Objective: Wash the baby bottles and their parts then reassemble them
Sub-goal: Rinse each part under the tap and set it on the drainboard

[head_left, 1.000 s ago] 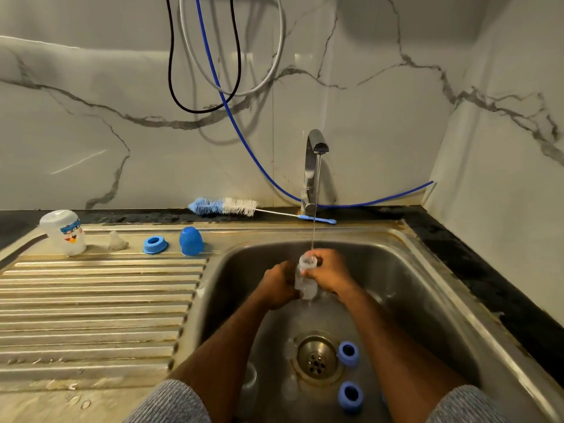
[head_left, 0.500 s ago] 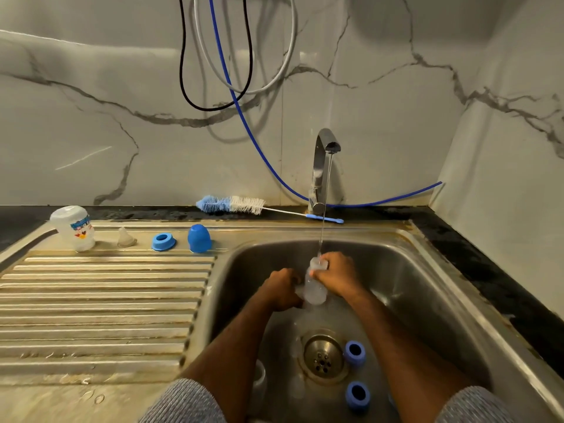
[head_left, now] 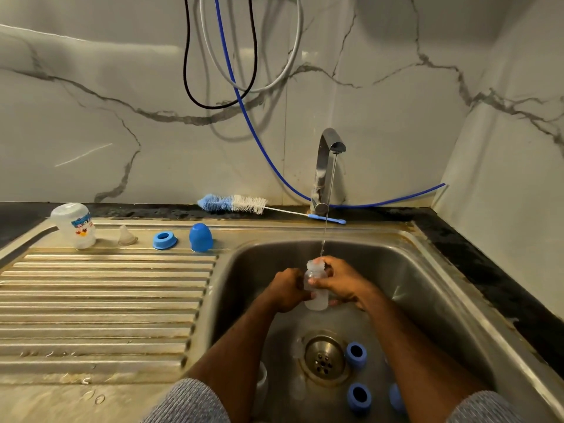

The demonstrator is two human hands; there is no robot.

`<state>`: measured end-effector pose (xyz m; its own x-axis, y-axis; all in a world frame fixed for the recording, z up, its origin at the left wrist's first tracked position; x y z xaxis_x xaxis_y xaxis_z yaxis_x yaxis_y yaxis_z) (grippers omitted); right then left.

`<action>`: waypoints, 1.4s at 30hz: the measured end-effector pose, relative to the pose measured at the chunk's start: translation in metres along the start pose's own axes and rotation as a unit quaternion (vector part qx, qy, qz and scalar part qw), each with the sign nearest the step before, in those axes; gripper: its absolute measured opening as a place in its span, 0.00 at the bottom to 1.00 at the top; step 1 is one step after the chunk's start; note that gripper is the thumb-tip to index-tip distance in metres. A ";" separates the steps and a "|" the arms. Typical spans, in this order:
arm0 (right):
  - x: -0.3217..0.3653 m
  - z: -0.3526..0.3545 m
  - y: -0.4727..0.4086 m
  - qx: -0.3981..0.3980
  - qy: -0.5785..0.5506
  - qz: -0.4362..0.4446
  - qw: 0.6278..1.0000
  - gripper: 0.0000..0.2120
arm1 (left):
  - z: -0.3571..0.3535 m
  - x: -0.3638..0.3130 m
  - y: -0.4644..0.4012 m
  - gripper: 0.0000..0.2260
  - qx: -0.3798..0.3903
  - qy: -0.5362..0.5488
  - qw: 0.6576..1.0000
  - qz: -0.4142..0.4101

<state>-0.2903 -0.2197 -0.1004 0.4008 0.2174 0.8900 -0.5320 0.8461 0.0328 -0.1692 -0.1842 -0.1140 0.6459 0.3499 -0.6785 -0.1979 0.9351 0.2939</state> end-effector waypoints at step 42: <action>-0.004 0.011 -0.004 -0.083 0.082 0.002 0.993 0.18 | -0.010 0.006 -0.003 0.32 0.008 -0.008 1.000 0.025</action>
<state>-0.2979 -0.2293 -0.0990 0.5222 0.2851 0.8037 -0.4083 0.9110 -0.0579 -0.1719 -0.1846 -0.1253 0.6476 0.3950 -0.6516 -0.2182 0.9155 0.3380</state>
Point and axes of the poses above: each hand's wrist, its own y-axis away from the middle knuckle, its own z-axis out of the back of the hand, x = y × z, the point moved 10 cm from there along -y, towards the middle knuckle, and after that the axes turned 15 degrees about z, right-handed, at the moved point
